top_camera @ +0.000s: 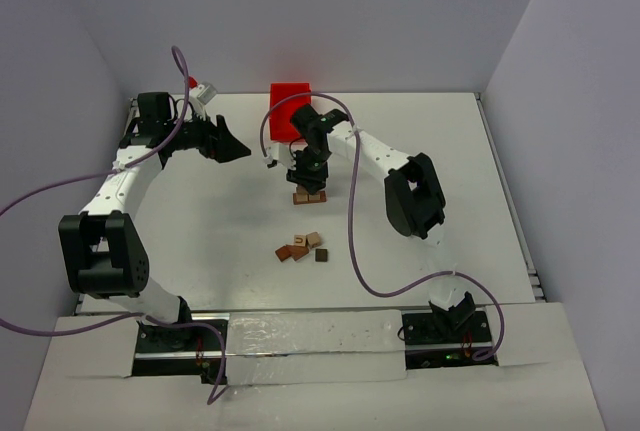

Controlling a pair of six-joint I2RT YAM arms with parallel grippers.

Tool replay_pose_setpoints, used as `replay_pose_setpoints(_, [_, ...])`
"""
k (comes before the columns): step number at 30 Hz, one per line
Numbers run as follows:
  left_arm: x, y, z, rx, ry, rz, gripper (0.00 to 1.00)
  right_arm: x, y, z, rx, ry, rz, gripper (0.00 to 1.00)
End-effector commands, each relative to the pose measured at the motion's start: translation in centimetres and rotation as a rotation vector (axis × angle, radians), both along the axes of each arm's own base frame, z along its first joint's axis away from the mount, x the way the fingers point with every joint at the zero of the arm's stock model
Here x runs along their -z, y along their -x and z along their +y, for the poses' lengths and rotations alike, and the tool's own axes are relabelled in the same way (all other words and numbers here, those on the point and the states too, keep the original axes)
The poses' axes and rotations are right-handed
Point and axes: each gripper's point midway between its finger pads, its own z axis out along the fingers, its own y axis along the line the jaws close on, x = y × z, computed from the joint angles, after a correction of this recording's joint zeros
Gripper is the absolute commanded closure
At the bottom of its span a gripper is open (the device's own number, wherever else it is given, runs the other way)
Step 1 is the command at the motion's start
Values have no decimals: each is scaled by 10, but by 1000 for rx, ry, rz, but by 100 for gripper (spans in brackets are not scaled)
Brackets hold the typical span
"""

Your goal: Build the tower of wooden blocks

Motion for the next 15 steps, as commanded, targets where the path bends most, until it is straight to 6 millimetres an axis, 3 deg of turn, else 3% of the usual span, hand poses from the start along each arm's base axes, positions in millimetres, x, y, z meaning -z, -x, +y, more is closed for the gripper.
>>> replay_pose_setpoints(1, [-21,-9,0,16,19,-71,1,-9,0,8,-26,-26,-17,77])
replay_pose_setpoints(15, [-21,-9,0,15,17,-73,1,-18,3,13,-53,-46,-26,78])
